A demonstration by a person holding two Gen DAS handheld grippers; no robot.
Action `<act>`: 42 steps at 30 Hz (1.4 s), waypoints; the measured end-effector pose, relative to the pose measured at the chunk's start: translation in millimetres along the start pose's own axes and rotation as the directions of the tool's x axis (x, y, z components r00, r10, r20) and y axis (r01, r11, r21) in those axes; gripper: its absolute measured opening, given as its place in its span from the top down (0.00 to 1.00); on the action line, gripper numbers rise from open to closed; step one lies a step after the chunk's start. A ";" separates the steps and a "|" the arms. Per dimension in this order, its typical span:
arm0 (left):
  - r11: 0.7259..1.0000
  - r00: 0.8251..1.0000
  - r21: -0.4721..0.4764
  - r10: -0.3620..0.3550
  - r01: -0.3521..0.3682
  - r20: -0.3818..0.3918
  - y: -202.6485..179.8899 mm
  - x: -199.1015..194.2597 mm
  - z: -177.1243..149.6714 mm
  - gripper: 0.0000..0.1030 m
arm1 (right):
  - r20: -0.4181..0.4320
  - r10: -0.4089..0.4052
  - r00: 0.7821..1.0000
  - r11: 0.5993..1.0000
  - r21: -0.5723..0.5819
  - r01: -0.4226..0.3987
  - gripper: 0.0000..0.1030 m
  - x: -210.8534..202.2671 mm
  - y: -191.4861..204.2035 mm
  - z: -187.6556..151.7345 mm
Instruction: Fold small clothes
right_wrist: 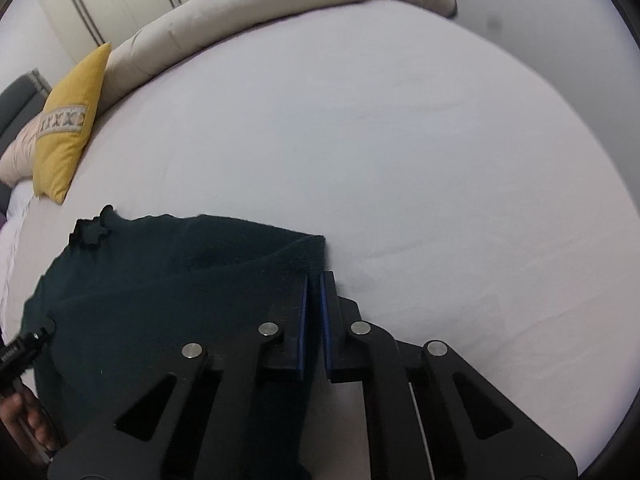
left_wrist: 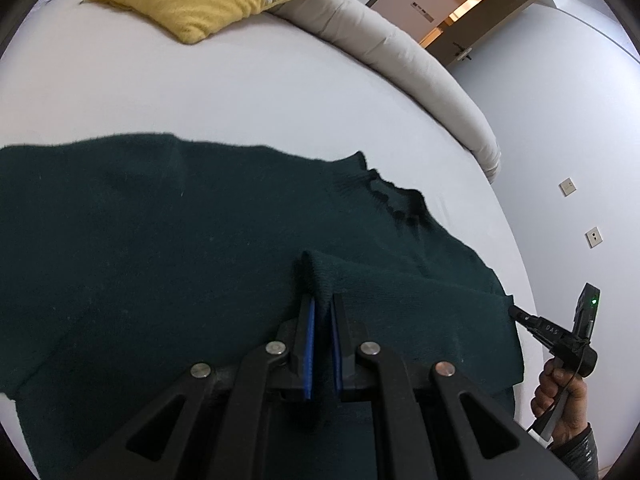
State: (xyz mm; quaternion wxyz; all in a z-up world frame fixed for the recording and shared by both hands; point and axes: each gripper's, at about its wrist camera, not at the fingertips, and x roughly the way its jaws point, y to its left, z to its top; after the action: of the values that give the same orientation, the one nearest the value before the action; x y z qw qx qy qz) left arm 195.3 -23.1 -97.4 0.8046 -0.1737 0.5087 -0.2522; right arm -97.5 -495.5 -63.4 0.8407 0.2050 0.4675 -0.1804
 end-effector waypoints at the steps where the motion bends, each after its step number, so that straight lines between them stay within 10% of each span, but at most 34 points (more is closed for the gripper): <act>1: 1.000 1.000 0.006 0.002 -0.002 0.002 -1.6 -0.1 0.7 0.92 | 0.009 0.004 1.000 1.000 0.005 -0.004 0.96 -3.7 0.8 1.6; 7: 1.000 1.000 -0.030 -0.003 0.003 -0.019 10.4 14.5 -3.9 0.92 | -0.019 -0.095 0.995 0.994 0.058 0.096 1.00 23.1 -23.5 7.2; 12: 1.000 1.000 -0.008 -0.011 0.010 -0.015 4.6 9.4 -5.2 0.92 | 0.034 0.100 0.994 0.988 0.116 -0.103 0.93 -11.3 -31.1 2.4; 17: 1.000 1.000 -0.010 -0.020 0.019 -0.017 2.4 6.1 -10.9 0.92 | 0.036 0.176 0.984 0.978 0.105 -0.179 0.54 -47.2 -23.0 -28.9; 21: 1.000 0.999 -0.016 -0.017 0.017 -0.027 2.8 7.2 -10.5 0.92 | -0.083 0.176 0.981 0.984 0.044 -0.173 0.57 -43.8 1.4 -58.0; 27: 1.000 0.999 -0.010 -0.012 0.012 -0.033 1.9 5.4 -10.5 0.93 | -0.123 0.132 0.984 0.991 -0.009 -0.134 0.89 -35.4 14.8 -75.1; 42: 0.997 0.997 -0.060 -0.054 0.051 -0.046 14.7 17.1 -8.8 0.93 | -0.118 0.134 0.984 0.991 -0.015 -0.136 0.91 -35.0 -5.0 -73.2</act>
State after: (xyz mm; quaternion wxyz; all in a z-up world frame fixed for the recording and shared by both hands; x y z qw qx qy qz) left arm 196.7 -21.4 -121.5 0.7798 -0.2047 0.5303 -0.2621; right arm -169.5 -458.2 -69.2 0.8246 0.2366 0.5029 -0.1054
